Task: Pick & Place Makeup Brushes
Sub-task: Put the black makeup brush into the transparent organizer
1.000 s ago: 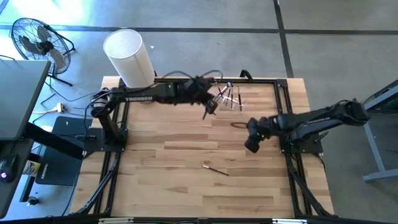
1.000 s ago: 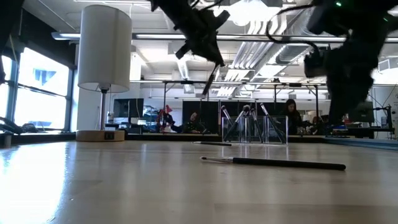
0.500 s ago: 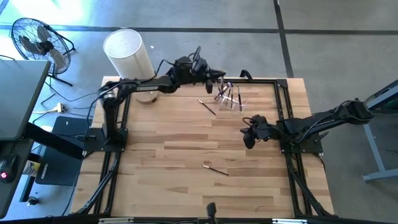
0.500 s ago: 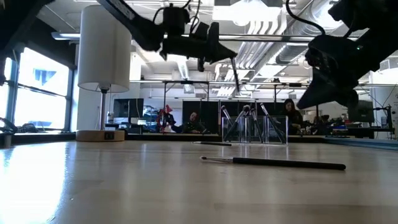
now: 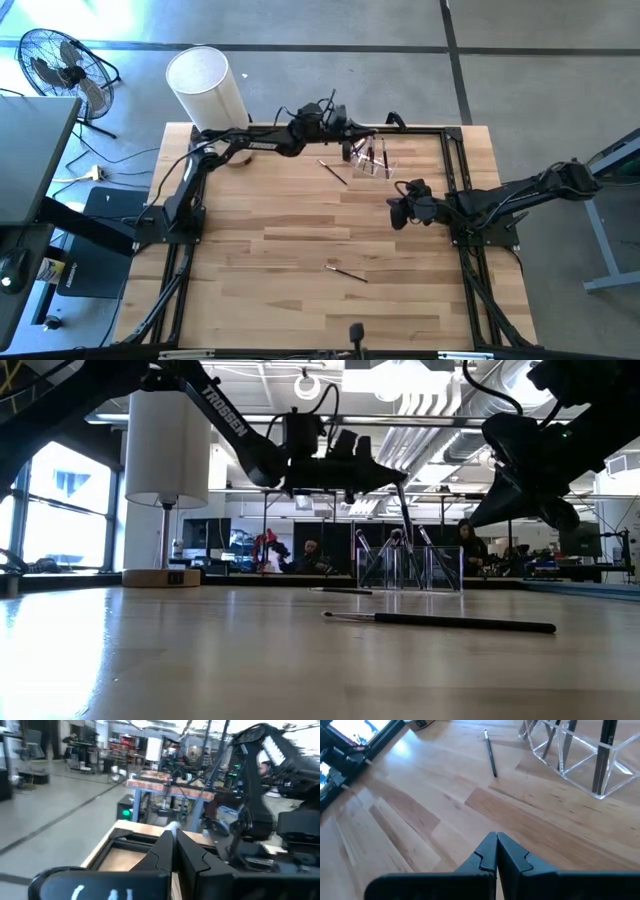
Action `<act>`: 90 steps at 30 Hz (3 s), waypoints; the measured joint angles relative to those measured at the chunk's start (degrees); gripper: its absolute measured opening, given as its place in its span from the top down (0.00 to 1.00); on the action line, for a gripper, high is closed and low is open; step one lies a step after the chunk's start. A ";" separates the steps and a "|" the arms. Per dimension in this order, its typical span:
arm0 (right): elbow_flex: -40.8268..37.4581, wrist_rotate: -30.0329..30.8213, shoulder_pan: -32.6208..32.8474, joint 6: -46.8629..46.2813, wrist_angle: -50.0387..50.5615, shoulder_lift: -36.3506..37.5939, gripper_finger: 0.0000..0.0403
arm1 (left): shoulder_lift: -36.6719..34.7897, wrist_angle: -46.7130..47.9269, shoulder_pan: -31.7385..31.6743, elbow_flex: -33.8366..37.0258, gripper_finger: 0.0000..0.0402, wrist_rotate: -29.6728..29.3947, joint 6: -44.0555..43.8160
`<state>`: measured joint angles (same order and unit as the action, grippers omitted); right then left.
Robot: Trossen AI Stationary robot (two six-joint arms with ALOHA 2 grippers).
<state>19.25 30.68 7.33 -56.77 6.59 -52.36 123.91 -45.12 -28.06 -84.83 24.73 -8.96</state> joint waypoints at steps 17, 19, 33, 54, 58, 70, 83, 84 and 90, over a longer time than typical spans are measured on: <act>0.00 0.28 -0.24 0.14 -0.48 0.00 1.00 | 0.14 8.27 1.39 -1.93 0.97 -16.23 -0.21; 0.00 0.28 -0.24 0.22 -0.48 0.00 1.00 | 0.14 8.97 1.57 -1.93 0.96 -16.35 0.13; 0.00 -2.53 -0.22 1.73 -0.46 0.00 1.00 | 0.14 9.13 1.58 -1.93 0.94 -16.87 0.14; 0.02 -7.17 -0.22 6.03 -0.46 0.00 1.00 | -2.62 12.70 3.11 -1.84 0.60 -12.47 -1.98; 0.02 -7.26 -0.22 7.97 -0.46 -0.01 1.00 | -6.77 21.12 3.50 -1.88 0.60 -12.10 -7.36; 0.02 -6.97 -0.22 14.23 -0.46 -0.02 1.00 | -20.23 64.58 7.10 -1.53 0.97 -16.42 -7.88; 0.02 -2.56 -0.22 18.32 -2.69 -0.02 1.00 | -44.00 53.56 16.31 30.67 1.00 -23.51 -10.91; 0.02 -1.46 -0.22 18.29 -3.29 -0.02 1.00 | -46.74 51.07 17.07 34.25 1.00 -23.54 -11.58; 0.73 -4.61 -2.85 26.69 -15.39 -1.24 1.00 | -61.52 45.18 22.80 50.00 1.00 -27.47 -13.85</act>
<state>19.97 26.06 4.48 -30.08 -8.80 -53.60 62.39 0.06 -5.25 -34.84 -2.75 -22.81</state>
